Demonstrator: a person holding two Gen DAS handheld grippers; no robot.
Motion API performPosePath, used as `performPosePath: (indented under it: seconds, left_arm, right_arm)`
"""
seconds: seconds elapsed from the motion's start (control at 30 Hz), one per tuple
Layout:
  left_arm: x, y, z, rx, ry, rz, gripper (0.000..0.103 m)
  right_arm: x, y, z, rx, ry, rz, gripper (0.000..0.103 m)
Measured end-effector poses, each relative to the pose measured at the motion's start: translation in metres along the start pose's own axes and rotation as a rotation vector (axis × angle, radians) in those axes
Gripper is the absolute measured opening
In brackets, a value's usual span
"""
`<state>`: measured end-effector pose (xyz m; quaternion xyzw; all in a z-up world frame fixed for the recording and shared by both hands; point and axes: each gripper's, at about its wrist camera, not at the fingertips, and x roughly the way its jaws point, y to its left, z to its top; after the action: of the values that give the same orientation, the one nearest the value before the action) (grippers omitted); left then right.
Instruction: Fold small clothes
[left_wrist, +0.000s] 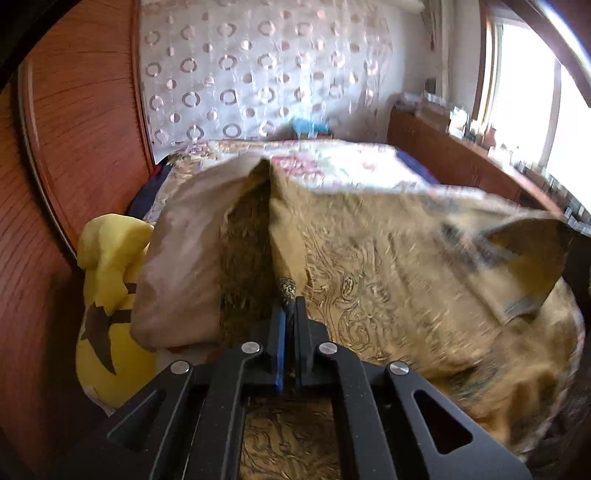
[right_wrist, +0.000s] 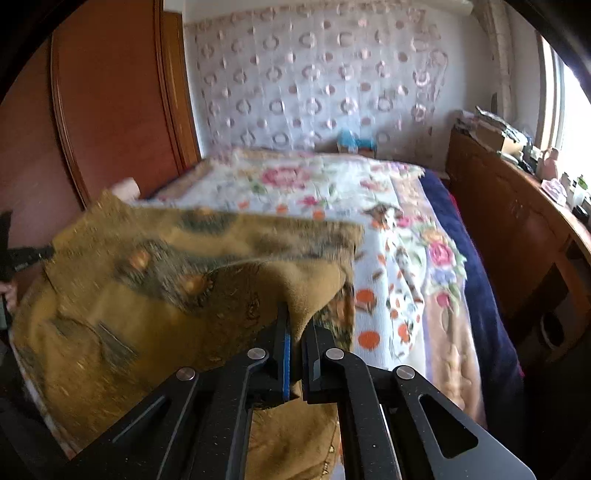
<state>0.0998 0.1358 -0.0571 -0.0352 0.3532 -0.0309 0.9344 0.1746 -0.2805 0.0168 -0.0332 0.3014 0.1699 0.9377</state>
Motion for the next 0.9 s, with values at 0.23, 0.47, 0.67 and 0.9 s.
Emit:
performPosePath:
  seconds: [0.23, 0.47, 0.67, 0.9]
  left_arm:
    - [-0.054, -0.003, -0.002, -0.023, -0.078, -0.026, 0.004]
    - [-0.088, -0.003, -0.033, -0.037, -0.078, -0.029, 0.004]
    - [-0.088, -0.003, -0.055, -0.046, -0.036, -0.010, 0.004]
    - [-0.068, 0.003, -0.070, -0.069, 0.020, 0.024, 0.014]
  right_arm:
    - [-0.048, -0.007, -0.001, 0.027, -0.061, 0.038, 0.003]
    - [-0.063, -0.001, -0.038, 0.003, -0.022, 0.013, 0.003]
    - [-0.090, 0.003, -0.051, 0.026, 0.012, 0.026, 0.003]
    - [-0.084, 0.006, -0.048, 0.064, 0.064, 0.024, 0.003]
